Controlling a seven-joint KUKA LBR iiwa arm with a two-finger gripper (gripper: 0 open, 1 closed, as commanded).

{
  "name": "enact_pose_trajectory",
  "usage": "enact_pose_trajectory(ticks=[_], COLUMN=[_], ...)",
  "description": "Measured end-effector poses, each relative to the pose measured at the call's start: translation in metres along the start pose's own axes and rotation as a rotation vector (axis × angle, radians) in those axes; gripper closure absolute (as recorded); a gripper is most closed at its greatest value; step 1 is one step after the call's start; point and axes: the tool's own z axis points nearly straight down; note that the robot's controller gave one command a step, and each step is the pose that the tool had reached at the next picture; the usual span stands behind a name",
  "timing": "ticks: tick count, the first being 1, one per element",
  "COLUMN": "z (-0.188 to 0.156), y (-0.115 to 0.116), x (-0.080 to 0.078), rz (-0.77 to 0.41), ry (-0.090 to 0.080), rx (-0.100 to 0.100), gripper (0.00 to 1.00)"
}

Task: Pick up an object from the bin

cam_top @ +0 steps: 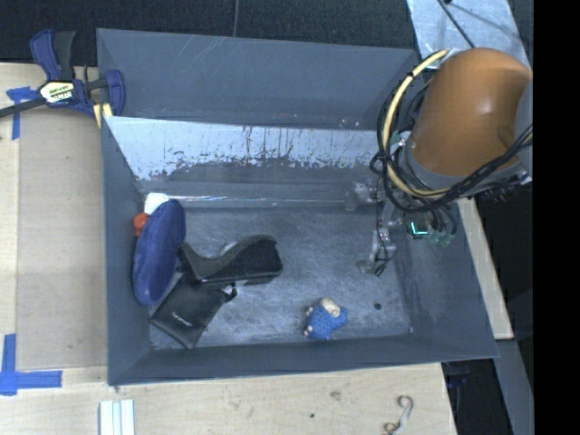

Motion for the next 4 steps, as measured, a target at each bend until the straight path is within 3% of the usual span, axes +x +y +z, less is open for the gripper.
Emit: enact_pose_trajectory(ticks=[1, 2, 3, 4], z=[0.137, 0.132, 0.004, 0.081], y=[0.014, 0.014, 0.032, 0.042], x=[0.047, 0.044, 0.047, 0.046], rz=[-0.308, -0.308, -0.215, -0.186], ry=[0.0, -0.01, -0.015, 0.0], rx=[0.0, 0.003, 0.001, 0.0], gripper=[0.0, 1.0, 1.0, 1.0])
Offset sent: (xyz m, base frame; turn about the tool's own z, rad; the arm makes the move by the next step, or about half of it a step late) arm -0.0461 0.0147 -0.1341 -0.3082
